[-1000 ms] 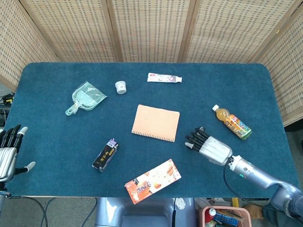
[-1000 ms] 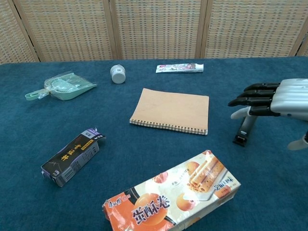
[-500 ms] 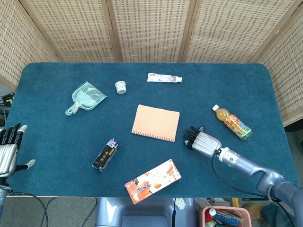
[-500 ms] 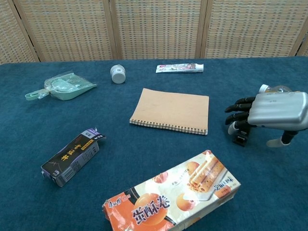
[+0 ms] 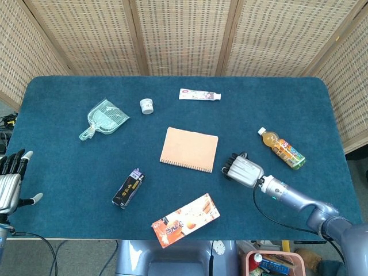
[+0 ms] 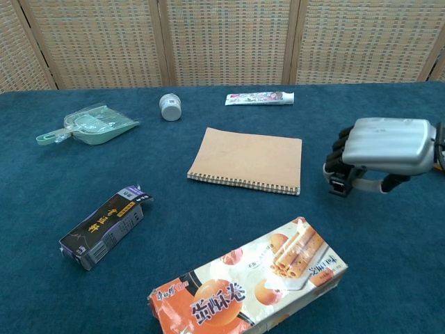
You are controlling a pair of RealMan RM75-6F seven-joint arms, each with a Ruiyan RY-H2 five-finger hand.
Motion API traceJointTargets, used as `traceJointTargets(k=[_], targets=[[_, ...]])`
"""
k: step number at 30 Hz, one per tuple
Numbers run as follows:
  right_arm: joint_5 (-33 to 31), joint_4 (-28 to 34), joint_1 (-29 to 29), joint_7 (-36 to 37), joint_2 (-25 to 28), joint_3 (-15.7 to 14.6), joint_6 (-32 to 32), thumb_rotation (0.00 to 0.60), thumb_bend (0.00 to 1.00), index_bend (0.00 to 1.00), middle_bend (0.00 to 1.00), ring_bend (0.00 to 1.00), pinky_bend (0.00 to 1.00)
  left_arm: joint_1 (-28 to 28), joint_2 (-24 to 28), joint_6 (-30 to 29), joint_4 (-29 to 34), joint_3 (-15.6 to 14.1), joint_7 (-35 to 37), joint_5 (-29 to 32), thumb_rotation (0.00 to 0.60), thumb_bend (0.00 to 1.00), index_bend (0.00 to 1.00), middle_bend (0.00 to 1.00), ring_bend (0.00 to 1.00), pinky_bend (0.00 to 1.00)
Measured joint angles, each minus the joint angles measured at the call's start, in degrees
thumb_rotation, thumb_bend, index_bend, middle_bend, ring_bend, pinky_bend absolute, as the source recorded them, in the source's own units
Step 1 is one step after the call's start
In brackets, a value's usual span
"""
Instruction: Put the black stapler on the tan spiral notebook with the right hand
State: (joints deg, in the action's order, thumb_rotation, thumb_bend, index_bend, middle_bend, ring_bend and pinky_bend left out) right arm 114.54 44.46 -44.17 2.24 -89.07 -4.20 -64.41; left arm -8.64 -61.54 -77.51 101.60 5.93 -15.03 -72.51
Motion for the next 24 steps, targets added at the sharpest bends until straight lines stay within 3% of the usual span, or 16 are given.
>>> traceJointTargets(k=[6, 12, 19, 21, 22, 24], targets=[[-0.3, 3.2, -4.8, -1.9, 1.4, 2.1, 0.3, 0.600, 0.57, 0.60, 0.52, 0.39, 0.38, -0.2, 0.6, 0.5, 0.2, 0.1, 1.1, 0.3, 0.600, 0.04, 0.00, 0.00, 0.00, 0.00], [-2.3, 5.7, -10.0, -4.0, 0.8, 4.5, 7.2, 0.600, 0.57, 0.60, 0.52, 0.39, 0.38, -0.7, 1.2, 1.4, 0.3, 0.1, 2.2, 0.4, 0.600, 0.04, 0.00, 0.00, 0.00, 0.00], [-6.7, 3.7, -15.1, -5.9, -6.0, 7.4, 15.7, 0.600, 0.57, 0.59, 0.52, 0.39, 0.39, -1.2, 1.8, 2.5, -0.1, 0.5, 3.7, 1.8, 0.600, 0.04, 0.00, 0.00, 0.00, 0.00], [-7.6, 1.8, -16.2, -6.6, -8.4, 7.8, 17.2, 0.600, 0.57, 0.53, 0.51, 0.39, 0.39, -1.3, 2.0, 2.8, -0.3, 0.7, 4.2, 2.3, 0.600, 0.04, 0.00, 0.00, 0.00, 0.00], [-7.9, 0.9, -16.6, -7.0, -9.2, 7.9, 17.5, 0.600, 0.55, 0.50, 0.49, 0.38, 0.39, -1.3, 2.1, 2.9, -0.4, 0.8, 4.4, 2.5, 0.600, 0.04, 0.00, 0.00, 0.00, 0.00], [-8.4, -1.0, -17.3, -7.8, -11.0, 7.9, 18.1, 0.600, 0.34, 0.35, 0.34, 0.28, 0.33, -1.4, 2.3, 3.2, -0.5, 0.9, 4.9, 2.9, 0.600, 0.04, 0.00, 0.00, 0.00, 0.00]])
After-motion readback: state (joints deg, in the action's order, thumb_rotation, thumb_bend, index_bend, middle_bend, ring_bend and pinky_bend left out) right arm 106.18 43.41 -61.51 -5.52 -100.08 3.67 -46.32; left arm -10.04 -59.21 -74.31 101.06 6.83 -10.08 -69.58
